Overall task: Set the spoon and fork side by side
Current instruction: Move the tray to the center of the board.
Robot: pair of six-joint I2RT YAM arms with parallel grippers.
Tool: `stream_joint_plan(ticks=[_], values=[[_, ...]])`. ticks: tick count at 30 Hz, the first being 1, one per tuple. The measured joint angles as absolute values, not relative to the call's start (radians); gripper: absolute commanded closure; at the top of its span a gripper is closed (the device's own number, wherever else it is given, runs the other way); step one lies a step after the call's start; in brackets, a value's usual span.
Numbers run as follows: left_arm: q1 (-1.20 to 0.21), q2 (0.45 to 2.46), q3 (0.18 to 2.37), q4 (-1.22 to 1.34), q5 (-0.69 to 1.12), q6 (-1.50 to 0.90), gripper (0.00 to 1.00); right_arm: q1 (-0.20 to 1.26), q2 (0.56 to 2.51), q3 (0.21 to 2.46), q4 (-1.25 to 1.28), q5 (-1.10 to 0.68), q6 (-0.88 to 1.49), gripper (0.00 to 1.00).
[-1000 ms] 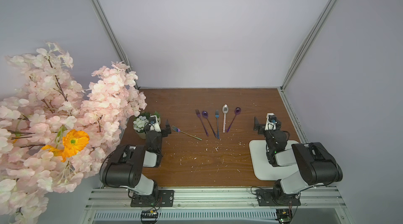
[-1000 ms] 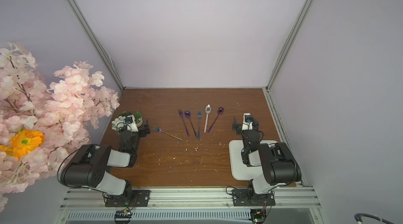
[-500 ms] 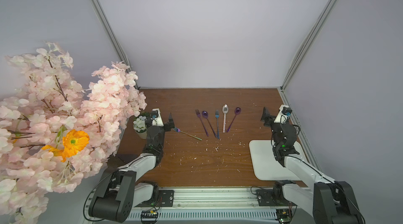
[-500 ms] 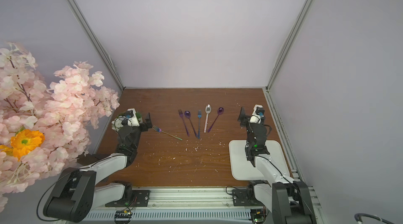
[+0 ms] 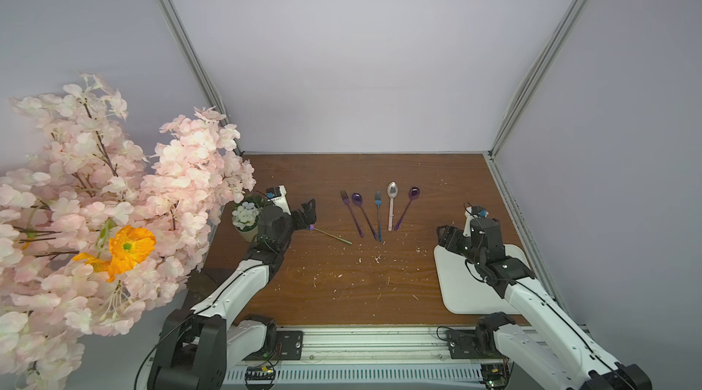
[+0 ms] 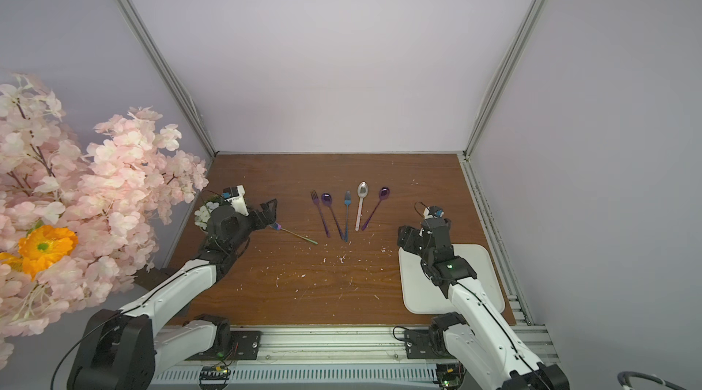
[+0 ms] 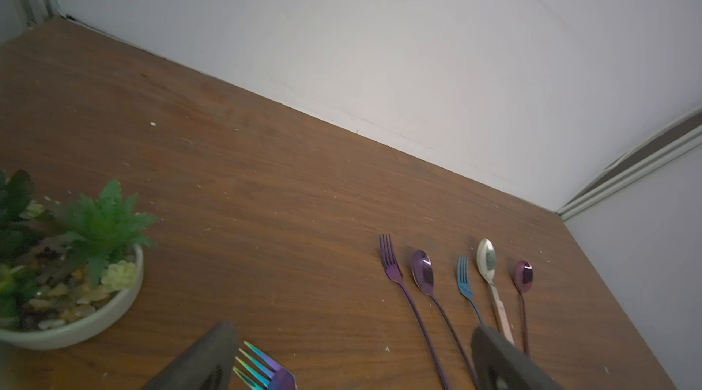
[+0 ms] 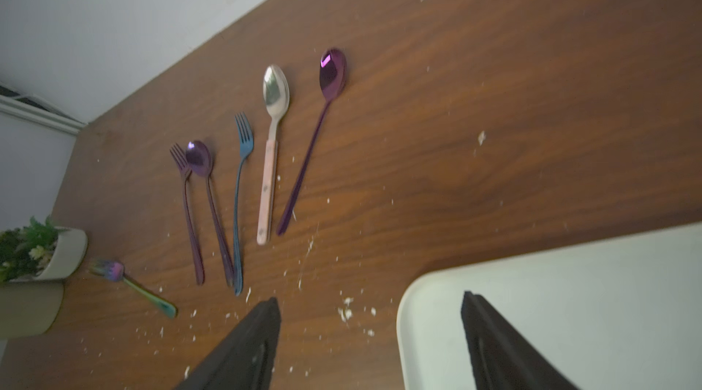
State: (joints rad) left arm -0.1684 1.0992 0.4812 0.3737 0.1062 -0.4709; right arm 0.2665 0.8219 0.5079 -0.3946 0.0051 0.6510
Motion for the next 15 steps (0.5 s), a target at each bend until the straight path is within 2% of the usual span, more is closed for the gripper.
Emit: stream_joint_plan(ticks=[10,15], values=[[-0.168,0.951,0.502,0.215,0.146,-0.543,0.01,0.449,0.873,0.400,-0.591,-0.046,0.778,0.21],[-0.168,0.897,0.511,0.175,0.127,-0.553,0.01,0.479,0.895,0.381,-0.547,-0.092,0.799,0.22]])
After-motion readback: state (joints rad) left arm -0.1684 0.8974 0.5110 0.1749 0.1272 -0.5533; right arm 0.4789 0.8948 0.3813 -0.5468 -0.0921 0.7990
